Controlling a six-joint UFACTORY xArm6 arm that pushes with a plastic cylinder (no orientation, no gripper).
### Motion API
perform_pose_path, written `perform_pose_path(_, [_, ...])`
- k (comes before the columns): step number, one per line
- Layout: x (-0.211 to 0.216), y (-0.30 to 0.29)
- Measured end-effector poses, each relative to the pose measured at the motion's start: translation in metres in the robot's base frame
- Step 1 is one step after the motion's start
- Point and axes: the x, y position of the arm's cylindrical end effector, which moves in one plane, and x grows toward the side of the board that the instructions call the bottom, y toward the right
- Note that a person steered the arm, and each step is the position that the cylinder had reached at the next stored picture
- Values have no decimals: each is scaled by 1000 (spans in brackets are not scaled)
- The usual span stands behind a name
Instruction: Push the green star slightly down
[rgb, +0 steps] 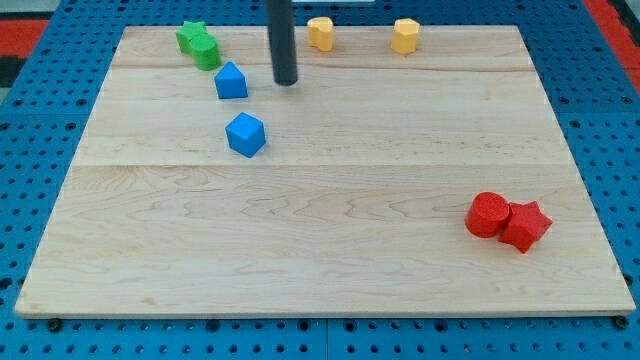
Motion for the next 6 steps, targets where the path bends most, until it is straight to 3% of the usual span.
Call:
perform_pose_path(1, [-48,-23])
perform_pose_path(2, [-89,-85])
perform_pose_path(3, [-88,-131])
perform_pose_path(5, [-61,-173])
perform_pose_path(6, [-69,-193])
